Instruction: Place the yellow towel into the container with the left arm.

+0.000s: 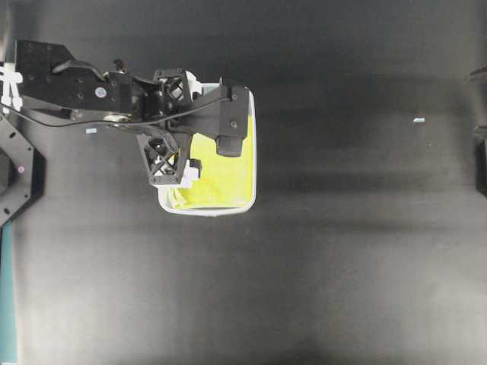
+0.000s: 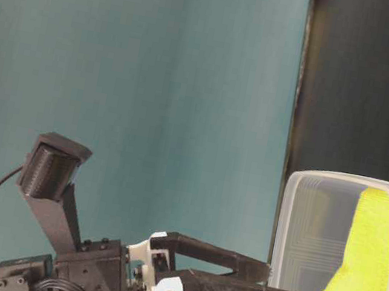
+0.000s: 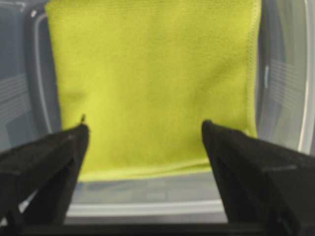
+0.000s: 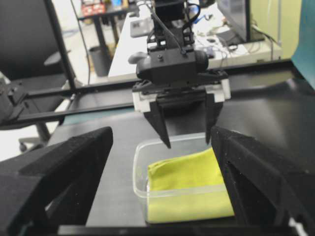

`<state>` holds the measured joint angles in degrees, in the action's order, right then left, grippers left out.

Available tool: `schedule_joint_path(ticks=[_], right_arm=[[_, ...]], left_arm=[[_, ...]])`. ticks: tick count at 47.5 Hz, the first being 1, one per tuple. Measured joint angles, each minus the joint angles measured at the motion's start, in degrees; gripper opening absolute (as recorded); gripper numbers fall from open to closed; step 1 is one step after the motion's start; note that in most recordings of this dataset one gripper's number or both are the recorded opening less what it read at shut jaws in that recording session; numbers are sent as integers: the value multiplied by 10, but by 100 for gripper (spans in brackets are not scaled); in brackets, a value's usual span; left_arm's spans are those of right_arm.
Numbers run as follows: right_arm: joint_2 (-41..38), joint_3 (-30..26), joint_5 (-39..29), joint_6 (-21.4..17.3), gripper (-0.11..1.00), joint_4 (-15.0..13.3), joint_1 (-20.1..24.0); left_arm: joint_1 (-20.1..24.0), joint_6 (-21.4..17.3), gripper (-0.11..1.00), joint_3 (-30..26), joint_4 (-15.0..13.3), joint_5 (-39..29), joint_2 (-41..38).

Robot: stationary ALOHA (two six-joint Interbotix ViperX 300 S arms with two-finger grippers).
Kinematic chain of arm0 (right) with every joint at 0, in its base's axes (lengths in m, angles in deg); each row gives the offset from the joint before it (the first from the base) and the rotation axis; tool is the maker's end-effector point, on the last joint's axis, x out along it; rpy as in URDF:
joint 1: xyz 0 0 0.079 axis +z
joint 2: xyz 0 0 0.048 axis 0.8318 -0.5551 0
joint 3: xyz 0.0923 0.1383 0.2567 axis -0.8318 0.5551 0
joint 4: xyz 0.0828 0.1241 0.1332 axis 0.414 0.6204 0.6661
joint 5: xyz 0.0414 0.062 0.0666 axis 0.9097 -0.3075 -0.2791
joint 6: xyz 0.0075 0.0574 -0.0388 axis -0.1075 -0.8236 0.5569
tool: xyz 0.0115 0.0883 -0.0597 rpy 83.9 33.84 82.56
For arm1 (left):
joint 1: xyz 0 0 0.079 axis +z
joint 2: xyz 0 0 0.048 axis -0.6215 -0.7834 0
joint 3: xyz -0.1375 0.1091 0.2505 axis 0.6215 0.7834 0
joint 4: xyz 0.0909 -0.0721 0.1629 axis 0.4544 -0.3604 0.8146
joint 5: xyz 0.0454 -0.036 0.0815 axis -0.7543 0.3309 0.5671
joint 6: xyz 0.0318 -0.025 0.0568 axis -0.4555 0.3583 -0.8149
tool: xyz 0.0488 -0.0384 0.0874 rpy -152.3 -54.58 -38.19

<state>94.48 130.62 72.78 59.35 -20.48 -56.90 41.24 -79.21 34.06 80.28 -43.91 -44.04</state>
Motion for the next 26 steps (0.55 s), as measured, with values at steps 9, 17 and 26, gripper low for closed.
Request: schedule_joint_path(ticks=[9, 17, 26], right_arm=[[0, 0, 0, 0, 78, 0, 0], [0, 0, 2, 0, 78, 1, 0], [-1, 0, 4, 0, 78, 1, 0]], left_arm=[[0, -1, 91, 0, 1, -4, -1], [-1, 0, 91, 0, 1, -4, -1], [-2, 1, 91, 0, 1, -4, 0]])
